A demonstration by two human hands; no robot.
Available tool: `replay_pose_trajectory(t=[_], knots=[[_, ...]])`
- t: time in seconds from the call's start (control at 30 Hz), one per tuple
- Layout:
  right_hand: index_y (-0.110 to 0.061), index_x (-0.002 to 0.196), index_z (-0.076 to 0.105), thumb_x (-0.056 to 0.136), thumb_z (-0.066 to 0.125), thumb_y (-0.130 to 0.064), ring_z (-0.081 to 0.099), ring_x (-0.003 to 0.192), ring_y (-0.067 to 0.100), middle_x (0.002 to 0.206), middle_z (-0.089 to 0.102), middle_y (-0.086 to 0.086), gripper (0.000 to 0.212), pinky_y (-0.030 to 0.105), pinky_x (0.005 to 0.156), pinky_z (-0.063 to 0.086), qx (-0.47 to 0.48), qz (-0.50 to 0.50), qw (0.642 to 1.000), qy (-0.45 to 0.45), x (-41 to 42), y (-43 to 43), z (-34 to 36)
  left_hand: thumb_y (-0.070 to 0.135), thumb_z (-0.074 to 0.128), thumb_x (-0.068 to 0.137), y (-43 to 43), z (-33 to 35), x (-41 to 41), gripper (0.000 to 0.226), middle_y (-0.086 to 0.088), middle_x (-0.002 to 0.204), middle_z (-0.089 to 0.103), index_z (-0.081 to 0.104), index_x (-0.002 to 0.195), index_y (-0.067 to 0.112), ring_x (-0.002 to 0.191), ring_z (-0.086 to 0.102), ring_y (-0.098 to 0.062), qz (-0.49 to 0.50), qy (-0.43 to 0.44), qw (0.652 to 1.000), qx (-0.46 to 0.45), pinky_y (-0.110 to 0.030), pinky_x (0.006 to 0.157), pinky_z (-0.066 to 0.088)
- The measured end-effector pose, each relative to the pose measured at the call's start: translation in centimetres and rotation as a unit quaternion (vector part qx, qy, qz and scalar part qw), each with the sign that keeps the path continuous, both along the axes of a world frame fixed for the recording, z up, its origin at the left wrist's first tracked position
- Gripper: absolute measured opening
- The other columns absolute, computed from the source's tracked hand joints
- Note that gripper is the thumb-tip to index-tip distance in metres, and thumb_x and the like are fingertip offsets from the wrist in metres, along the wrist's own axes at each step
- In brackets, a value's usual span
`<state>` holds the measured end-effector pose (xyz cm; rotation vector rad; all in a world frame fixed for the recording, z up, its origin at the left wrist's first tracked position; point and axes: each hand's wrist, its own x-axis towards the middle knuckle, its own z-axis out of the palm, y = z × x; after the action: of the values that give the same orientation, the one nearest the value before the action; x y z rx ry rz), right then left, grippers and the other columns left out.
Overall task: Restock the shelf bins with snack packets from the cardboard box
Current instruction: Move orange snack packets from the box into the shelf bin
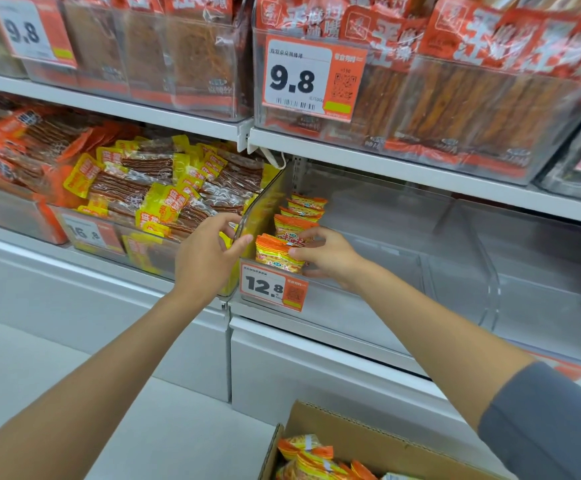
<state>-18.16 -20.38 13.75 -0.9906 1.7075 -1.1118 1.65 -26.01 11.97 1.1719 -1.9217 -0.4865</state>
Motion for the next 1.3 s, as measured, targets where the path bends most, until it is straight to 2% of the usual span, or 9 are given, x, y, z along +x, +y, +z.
replay_pose_trajectory(t=[0.1,0.27,0.5,0.6,0.67,0.83,1.0,1.13,1.3], knots=[[-0.012,0.124,0.057,0.081,0.077,-0.010,0.063,0.107,0.027,0.123,0.054,0.012,0.048,0.039,0.083,0.059,-0.003,0.001,1.000,0.016,-0.1,0.4,0.2,0.040,0.065,0.089,0.5,0.2,-0.1,0.034,0.009,0.095,0.055,0.058,0.120,0.028,0.066,0.051,-0.009,0.003,0.018,1.000,0.002,-0.039,0.066,0.051],[-0.014,0.121,0.059,0.081,0.078,-0.012,0.061,0.110,0.026,0.122,0.056,0.011,0.045,0.038,0.089,0.056,-0.013,0.015,0.998,0.053,-0.4,1.3,0.6,0.032,0.070,0.087,1.9,0.5,-0.2,0.034,0.006,0.097,0.049,0.056,0.118,0.024,0.066,0.050,-0.011,0.017,0.049,0.999,-0.015,-0.036,0.065,0.050],[-0.017,0.095,0.064,0.080,0.078,-0.011,0.058,0.086,0.014,0.093,0.062,0.001,0.022,0.022,0.070,0.048,-0.087,-0.017,0.983,0.161,-1.1,5.4,1.9,0.029,0.071,0.086,5.8,1.0,-2.1,0.015,0.008,0.083,0.055,0.059,0.096,0.028,0.062,0.052,-0.010,-0.063,0.050,0.996,0.024,-0.035,0.064,0.049],[-0.014,0.091,0.066,0.082,0.075,-0.008,0.052,0.071,0.004,0.078,0.059,-0.007,0.015,0.010,0.061,0.040,-0.122,-0.039,0.968,0.217,-1.5,9.8,2.5,0.023,0.073,0.085,8.8,0.9,-3.6,0.012,0.007,0.075,0.058,0.063,0.092,0.022,0.058,0.050,-0.005,-0.117,0.049,0.990,0.068,-0.029,0.061,0.043],[-0.015,0.090,0.066,0.084,0.073,-0.007,0.050,0.067,0.001,0.075,0.058,-0.008,0.012,0.013,0.061,0.039,-0.123,-0.041,0.963,0.234,-1.8,13.5,2.3,0.020,0.073,0.085,11.4,0.5,-4.4,0.011,0.003,0.075,0.059,0.065,0.093,0.016,0.060,0.050,-0.003,-0.148,0.048,0.983,0.101,-0.019,0.059,0.042],[-0.017,0.088,0.067,0.085,0.072,-0.012,0.052,0.065,0.007,0.083,0.063,-0.002,0.007,0.013,0.055,0.040,-0.037,-0.003,0.975,0.219,-3.1,23.2,-3.0,0.021,0.072,0.087,17.6,-3.5,-4.9,0.009,0.007,0.077,0.060,0.067,0.089,0.014,0.071,0.056,-0.003,-0.187,0.009,0.959,0.211,-0.015,0.061,0.043],[-0.019,0.093,0.066,0.087,0.071,-0.013,0.061,0.090,0.012,0.094,0.065,-0.001,0.009,0.027,0.083,0.049,0.080,0.040,0.979,0.186,-4.6,30.8,-11.4,0.023,0.072,0.087,20.7,-10.4,-3.3,0.011,-0.003,0.090,0.067,0.069,0.090,0.014,0.084,0.060,-0.014,-0.182,-0.038,0.936,0.300,-0.027,0.076,0.049],[-0.022,0.106,0.067,0.088,0.071,-0.023,0.059,0.104,0.008,0.108,0.064,-0.007,0.018,0.028,0.095,0.048,0.121,0.066,0.972,0.192,-4.9,30.8,-15.2,0.028,0.070,0.088,21.3,-12.8,-3.3,0.012,0.002,0.094,0.068,0.069,0.095,0.018,0.091,0.062,-0.013,-0.185,-0.071,0.933,0.301,-0.028,0.080,0.051],[-0.018,0.128,0.061,0.087,0.072,-0.032,0.056,0.114,0.010,0.127,0.061,-0.004,0.045,0.025,0.096,0.044,0.098,0.111,0.975,0.167,-1.0,26.5,-17.2,0.029,0.070,0.087,20.8,-12.7,-3.0,0.010,0.003,0.096,0.068,0.068,0.094,0.022,0.091,0.062,-0.012,-0.160,-0.059,0.940,0.295,-0.028,0.082,0.050]])
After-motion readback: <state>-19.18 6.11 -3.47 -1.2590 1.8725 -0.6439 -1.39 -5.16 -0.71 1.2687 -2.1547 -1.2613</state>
